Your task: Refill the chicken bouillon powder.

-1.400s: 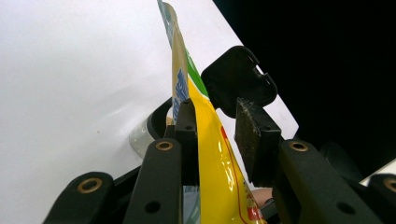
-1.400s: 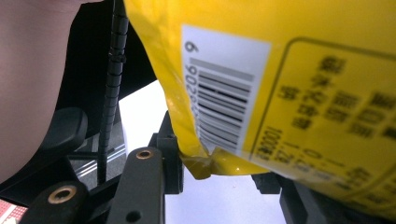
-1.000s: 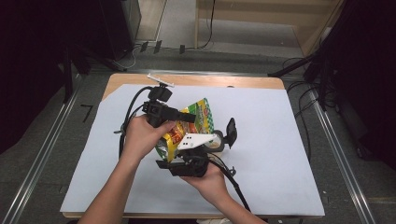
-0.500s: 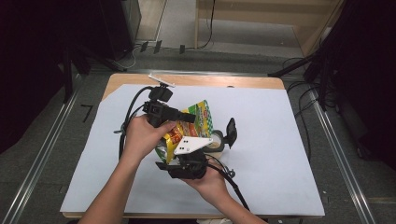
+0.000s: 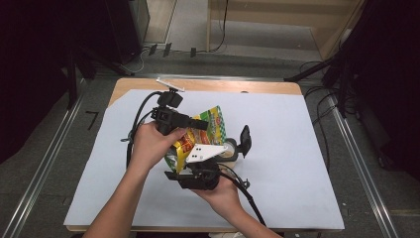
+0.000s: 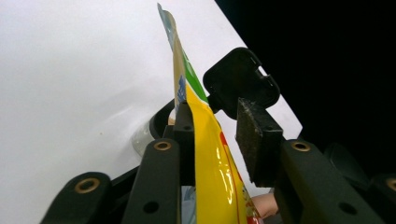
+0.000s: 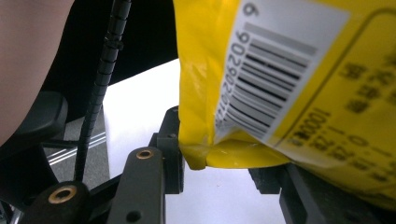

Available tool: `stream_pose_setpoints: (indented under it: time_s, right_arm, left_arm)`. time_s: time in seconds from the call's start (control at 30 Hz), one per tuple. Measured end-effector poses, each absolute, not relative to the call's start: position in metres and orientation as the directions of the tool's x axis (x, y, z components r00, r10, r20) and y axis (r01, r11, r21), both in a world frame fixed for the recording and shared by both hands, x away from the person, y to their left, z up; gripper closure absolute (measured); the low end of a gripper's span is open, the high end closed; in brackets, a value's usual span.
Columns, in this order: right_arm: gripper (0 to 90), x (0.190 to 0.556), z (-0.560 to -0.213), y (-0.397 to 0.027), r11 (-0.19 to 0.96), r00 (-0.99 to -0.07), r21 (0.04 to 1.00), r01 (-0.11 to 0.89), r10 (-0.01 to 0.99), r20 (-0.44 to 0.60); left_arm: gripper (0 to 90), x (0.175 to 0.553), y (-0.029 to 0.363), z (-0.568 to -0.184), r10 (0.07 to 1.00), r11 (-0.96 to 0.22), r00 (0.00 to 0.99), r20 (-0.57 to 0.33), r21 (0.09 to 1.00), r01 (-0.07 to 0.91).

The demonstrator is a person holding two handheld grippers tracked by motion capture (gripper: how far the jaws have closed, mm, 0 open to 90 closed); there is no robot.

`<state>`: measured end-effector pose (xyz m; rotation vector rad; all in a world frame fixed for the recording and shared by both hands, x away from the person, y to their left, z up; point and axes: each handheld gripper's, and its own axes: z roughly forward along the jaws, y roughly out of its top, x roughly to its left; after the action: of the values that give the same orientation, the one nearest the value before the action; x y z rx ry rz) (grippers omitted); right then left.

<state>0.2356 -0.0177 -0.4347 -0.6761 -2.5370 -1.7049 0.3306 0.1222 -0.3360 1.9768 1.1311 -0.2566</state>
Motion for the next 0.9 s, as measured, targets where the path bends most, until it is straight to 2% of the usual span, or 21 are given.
stream_pose_setpoints:
  time_s: [0.47,0.9]
  right_arm:
    - [64.4,0.235,-0.437,-0.015,0.308,-0.900,0.873,0.378,0.345,0.268]
    - [64.4,0.235,-0.440,-0.015,0.316,-0.902,0.875,0.367,0.352,0.251]
  left_arm:
    - [71.7,0.327,0.116,-0.334,0.639,-0.300,0.598,-0.484,0.558,0.773]
    - [75.2,0.326,0.115,-0.333,0.636,-0.296,0.594,-0.493,0.555,0.777]
